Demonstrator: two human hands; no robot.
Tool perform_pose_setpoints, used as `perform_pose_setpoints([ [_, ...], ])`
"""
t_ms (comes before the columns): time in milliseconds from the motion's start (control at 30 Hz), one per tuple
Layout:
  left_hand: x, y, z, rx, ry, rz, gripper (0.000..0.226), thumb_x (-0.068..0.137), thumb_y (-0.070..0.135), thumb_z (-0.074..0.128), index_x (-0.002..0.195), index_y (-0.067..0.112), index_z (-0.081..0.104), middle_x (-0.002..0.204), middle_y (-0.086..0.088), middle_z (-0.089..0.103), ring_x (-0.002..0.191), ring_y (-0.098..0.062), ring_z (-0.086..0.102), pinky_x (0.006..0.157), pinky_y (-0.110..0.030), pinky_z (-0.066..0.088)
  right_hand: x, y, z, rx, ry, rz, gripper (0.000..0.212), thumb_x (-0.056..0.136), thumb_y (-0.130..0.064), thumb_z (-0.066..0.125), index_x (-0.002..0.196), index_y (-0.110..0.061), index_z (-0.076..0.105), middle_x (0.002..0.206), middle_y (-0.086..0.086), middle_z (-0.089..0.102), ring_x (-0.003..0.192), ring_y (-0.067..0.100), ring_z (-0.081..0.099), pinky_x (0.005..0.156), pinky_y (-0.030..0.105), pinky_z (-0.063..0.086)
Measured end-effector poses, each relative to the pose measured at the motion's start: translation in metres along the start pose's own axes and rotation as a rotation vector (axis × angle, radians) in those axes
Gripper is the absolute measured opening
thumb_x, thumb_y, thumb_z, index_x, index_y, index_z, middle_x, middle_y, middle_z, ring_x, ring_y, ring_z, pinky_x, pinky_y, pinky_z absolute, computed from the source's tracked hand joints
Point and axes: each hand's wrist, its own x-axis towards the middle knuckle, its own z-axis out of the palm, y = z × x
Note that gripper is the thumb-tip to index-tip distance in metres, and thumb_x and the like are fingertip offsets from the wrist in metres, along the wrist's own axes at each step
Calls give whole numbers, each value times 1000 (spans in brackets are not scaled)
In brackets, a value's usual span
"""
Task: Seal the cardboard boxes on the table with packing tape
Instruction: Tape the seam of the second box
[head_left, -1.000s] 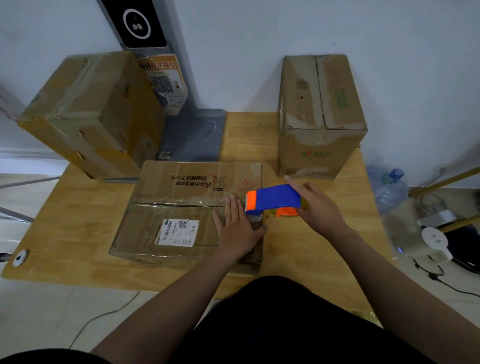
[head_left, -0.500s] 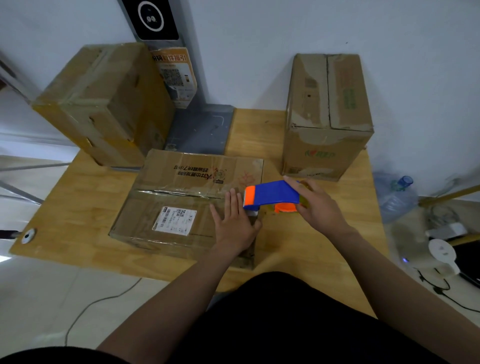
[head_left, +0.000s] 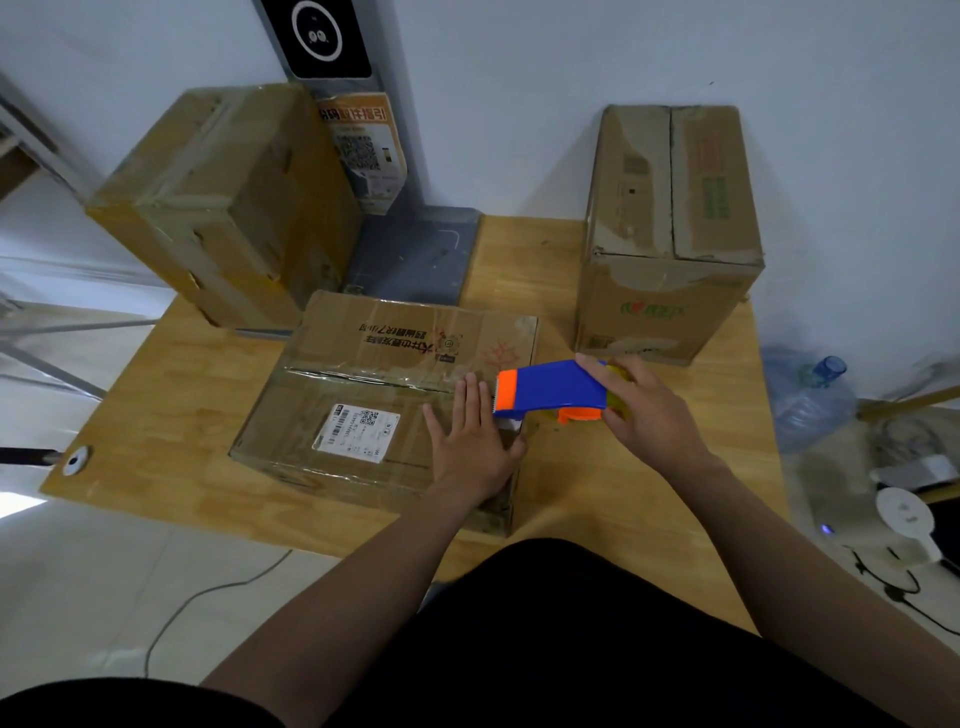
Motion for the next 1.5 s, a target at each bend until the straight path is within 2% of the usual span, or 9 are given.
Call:
perform_pose_setpoints([
  [200,2,1,1,-17,-13,8,94,98,72,18,162,9,-9,169,-8,-20,155,-21,-24,120,-67,-11,-18,28,-13,-9,148,59,84,87,-9,67,153,-46,30,129,4,47,117,26,49,63,37,55],
  [367,3,1,0,-31,-16,11,93,99,72,18,162,10,-8,169,-7,-20,155,-21,-23,119,-67,-12,-21,34,-10,-13,143,125,79,91,-10,60,154,-44,27,132,7,44,119,28,49,66,41,56],
  [567,9,-1,-12,-80,-151,48,89,101,68,23,161,13,-14,166,-5,-29,153,-22,-29,114,-65,-20,-16,28,-2,-79,51,218,80,93,-8,53,156,-47,21,132,7,38,124,25,38,64,40,56],
  [700,11,10,-16,-35,-128,245,69,109,45,21,163,15,-9,169,-3,-21,155,-18,-22,121,-66,-12,-12,21,6,-118,4,182,79,99,-11,52,155,-50,14,131,8,37,123,28,37,71,39,55],
  [800,16,19,-15,-59,-112,276,66,109,32,25,163,14,-7,171,-3,-18,156,-18,-19,124,-62,-4,-14,23,6,-102,-4,156,81,99,-12,53,155,-52,9,124,6,40,116,25,40,74,37,52],
  [933,19,15,-8,-84,-101,267,67,110,30,30,163,16,-9,170,1,-19,155,-14,-20,125,-58,-5,-24,36,-4,-12,11,106,77,98,-14,53,155,-51,18,119,5,42,113,25,42,73,40,53],
  [1200,20,13,-12,-93,-140,259,68,110,33,27,162,19,-15,168,4,-24,153,-11,-24,125,-53,-11,-26,39,-22,1,59,95,66,96,-24,48,152,-51,24,131,3,42,125,23,40,71,42,56],
  [1367,19,17,-15,-75,-161,251,68,110,27,26,161,17,-16,168,2,-25,154,-15,-23,124,-53,-12,-48,70,-31,-25,116,214,75,92,-11,55,150,-51,32,127,1,42,122,24,42,69,46,56],
  [1500,18,19,-21,-90,-221,268,72,109,21,32,159,44,-14,163,3,-34,151,-19,-31,121,-56,-16,-53,64,-30,-65,112,217,60,94,-28,45,149,-48,34,128,3,41,121,26,41,64,43,55],
])
